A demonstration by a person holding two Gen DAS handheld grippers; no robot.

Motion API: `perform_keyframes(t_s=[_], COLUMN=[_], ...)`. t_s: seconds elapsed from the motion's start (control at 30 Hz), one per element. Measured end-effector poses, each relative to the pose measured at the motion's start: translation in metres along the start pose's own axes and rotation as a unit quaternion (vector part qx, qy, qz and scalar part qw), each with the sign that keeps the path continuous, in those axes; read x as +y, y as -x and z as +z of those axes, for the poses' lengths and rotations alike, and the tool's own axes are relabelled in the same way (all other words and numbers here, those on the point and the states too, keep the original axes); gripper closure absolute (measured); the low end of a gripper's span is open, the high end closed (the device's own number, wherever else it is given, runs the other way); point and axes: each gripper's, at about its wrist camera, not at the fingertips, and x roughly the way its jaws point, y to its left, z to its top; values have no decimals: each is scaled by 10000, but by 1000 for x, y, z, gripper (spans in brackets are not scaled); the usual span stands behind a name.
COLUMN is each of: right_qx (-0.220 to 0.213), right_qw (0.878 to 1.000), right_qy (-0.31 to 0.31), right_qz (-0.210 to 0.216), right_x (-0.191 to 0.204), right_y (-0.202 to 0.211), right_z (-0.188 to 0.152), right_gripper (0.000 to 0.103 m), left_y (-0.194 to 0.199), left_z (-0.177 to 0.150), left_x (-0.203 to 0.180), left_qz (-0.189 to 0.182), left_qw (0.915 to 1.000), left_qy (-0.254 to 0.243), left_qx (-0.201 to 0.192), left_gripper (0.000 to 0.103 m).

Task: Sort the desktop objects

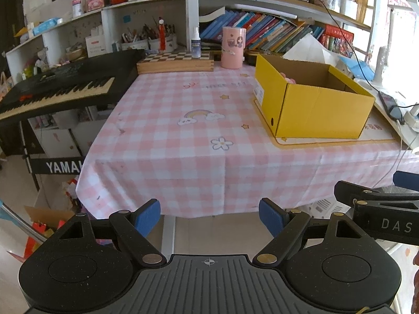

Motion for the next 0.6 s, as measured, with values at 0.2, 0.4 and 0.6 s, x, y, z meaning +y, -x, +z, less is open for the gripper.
perform_keyframes(t_s=[0.2, 0.4, 0.6], right_qx=[10, 38, 49], right_qw=[10000, 10000, 10000], right_qy=[0, 18, 18], right_qz=[-1, 27, 35], right_x=[1, 2, 2], right_y=[0, -1, -2], right_z=[-1, -3, -3], right_gripper=[0, 0, 0], left_y=[0, 0, -1], left_z=[0, 1, 0], left_x=[0, 1, 4], left_qz=[-5, -10, 17], left_qw=[10000, 10000, 9999], left_qy=[9, 27, 126], left_qx=[1, -55, -41], left_gripper=[18, 18, 18])
